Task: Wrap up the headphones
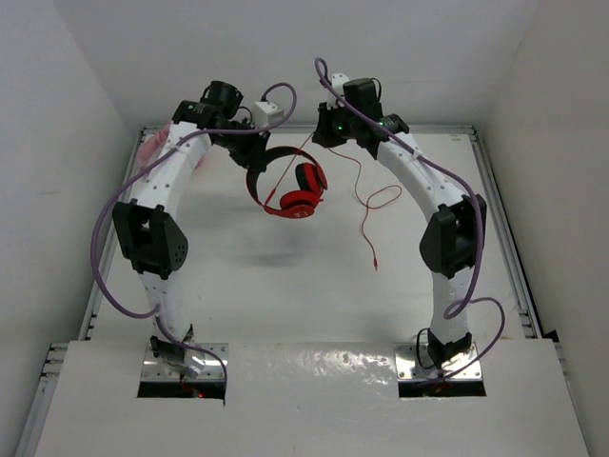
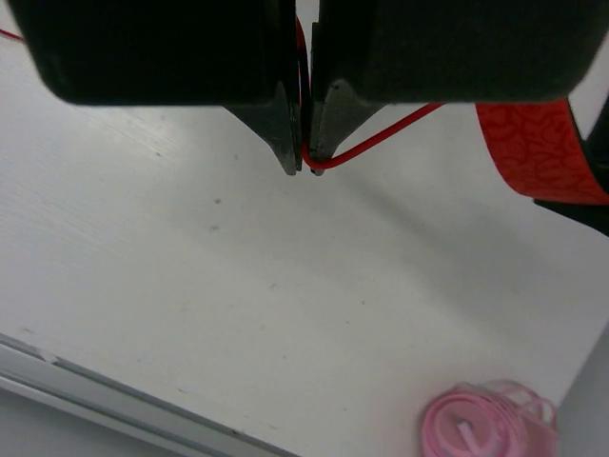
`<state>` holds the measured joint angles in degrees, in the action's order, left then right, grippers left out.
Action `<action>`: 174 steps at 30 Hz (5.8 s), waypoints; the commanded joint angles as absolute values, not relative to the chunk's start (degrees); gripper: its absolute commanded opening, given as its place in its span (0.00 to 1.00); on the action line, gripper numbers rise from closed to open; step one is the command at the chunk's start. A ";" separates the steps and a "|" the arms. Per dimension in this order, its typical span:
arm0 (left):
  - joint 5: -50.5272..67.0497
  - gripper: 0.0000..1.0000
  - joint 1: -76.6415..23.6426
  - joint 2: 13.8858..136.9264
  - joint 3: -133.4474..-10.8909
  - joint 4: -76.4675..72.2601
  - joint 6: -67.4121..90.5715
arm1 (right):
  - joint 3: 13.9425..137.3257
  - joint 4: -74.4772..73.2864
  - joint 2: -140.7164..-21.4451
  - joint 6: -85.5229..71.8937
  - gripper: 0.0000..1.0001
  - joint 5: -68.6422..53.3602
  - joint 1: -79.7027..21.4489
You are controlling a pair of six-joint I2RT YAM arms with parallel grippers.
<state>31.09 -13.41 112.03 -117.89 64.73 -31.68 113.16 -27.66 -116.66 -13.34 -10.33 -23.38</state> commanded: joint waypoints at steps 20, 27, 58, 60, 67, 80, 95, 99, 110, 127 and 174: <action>44.82 0.00 -10.11 108.90 -138.95 54.32 -2.29 | 79.80 18.45 -117.42 -22.94 0.69 -20.04 -24.08; 44.65 0.00 -9.58 109.16 -139.13 51.07 1.21 | 68.77 27.66 -114.35 -21.96 0.71 -22.23 -26.37; 40.44 0.00 -8.53 109.77 -139.13 39.82 14.57 | 59.85 13.89 -111.87 -12.56 0.11 -1.49 -29.00; 36.24 0.00 -8.09 110.13 -138.60 39.29 16.60 | 59.51 11.88 -111.36 -13.70 0.00 -0.88 -30.66; 12.89 0.00 -7.65 113.46 -138.43 36.75 16.54 | 54.23 6.16 -100.39 -10.02 0.00 -5.69 -42.70; -17.57 0.00 -8.70 119.70 -124.20 17.41 -8.86 | 68.81 -16.60 -76.92 -5.37 0.00 -7.67 -54.49; -16.98 0.00 -9.49 120.76 -120.59 16.17 -12.84 | 85.76 -19.95 -69.17 1.05 0.00 3.87 -54.40; -9.16 0.00 -9.40 122.16 -123.20 20.02 -7.66 | 90.34 -21.26 -71.36 2.89 0.00 0.19 -54.49; 6.94 0.00 -9.32 122.52 -129.20 24.70 6.50 | 94.91 -19.95 -78.04 2.11 0.00 -6.15 -54.49; 3.70 0.00 -9.49 121.91 -121.47 23.29 3.44 | 106.52 -18.80 -83.41 5.88 0.00 -3.54 -54.49; 30.76 0.00 -19.78 102.75 -108.63 53.87 -37.80 | 123.32 -16.08 -108.37 -12.04 0.00 8.17 -2.99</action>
